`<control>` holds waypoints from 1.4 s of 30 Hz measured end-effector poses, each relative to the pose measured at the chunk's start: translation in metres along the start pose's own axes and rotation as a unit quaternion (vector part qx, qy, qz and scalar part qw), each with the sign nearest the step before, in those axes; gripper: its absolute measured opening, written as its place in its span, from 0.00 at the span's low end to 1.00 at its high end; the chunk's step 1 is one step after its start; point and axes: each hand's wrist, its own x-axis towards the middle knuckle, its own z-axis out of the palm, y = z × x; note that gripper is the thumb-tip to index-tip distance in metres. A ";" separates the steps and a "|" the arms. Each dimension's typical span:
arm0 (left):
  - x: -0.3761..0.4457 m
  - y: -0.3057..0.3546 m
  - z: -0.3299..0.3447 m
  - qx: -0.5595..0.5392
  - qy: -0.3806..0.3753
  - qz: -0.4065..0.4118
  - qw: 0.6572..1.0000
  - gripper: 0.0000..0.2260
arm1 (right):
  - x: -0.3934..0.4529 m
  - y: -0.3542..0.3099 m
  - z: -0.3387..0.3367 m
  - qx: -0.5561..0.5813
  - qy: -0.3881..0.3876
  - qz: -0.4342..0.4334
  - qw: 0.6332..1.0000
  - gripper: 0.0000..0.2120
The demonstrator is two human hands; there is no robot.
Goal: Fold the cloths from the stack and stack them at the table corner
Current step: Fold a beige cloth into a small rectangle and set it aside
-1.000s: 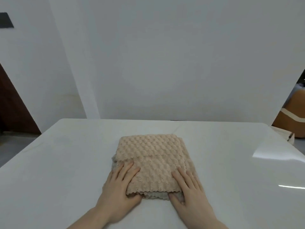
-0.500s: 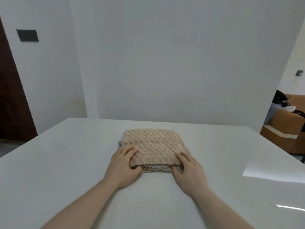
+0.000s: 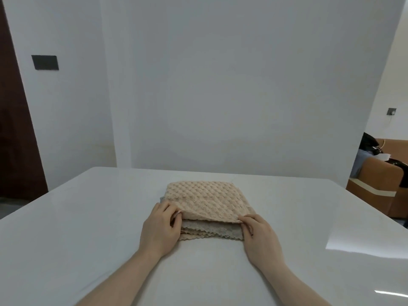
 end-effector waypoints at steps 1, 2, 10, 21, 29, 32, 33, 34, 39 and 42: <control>0.000 0.000 0.000 -0.006 0.001 -0.004 1.000 0.05 | 0.001 0.000 0.000 0.002 0.013 -0.001 1.000 0.11; 0.000 -0.001 0.000 -0.014 0.001 -0.007 1.000 0.04 | 0.001 0.000 -0.002 0.004 0.026 0.001 1.000 0.11; 0.000 -0.008 0.001 -0.044 -0.002 0.038 0.998 0.11 | 0.001 -0.005 -0.006 0.041 0.051 -0.008 0.998 0.12; 0.093 0.062 -0.099 -0.029 0.044 0.100 0.994 0.08 | 0.073 -0.068 -0.086 0.093 0.124 0.025 0.988 0.10; 0.112 0.130 -0.194 -0.024 0.102 0.163 0.981 0.06 | 0.068 -0.118 -0.171 0.094 0.203 -0.026 0.974 0.09; 0.103 0.146 -0.219 -0.024 0.118 0.186 0.975 0.06 | 0.053 -0.127 -0.195 0.109 0.216 -0.034 0.970 0.09; 0.099 0.151 -0.225 -0.027 0.125 0.189 0.974 0.06 | 0.047 -0.130 -0.203 0.122 0.216 -0.036 0.968 0.09; 0.094 0.155 -0.231 -0.033 0.132 0.192 0.972 0.07 | 0.041 -0.132 -0.210 0.135 0.218 -0.040 0.966 0.09; 0.064 0.169 -0.255 -0.071 0.143 0.213 0.964 0.03 | 0.010 -0.136 -0.236 0.180 0.234 -0.067 0.953 0.07; 0.047 0.168 -0.262 -0.082 0.113 0.202 0.969 0.04 | -0.005 -0.131 -0.243 0.189 0.236 -0.074 0.950 0.07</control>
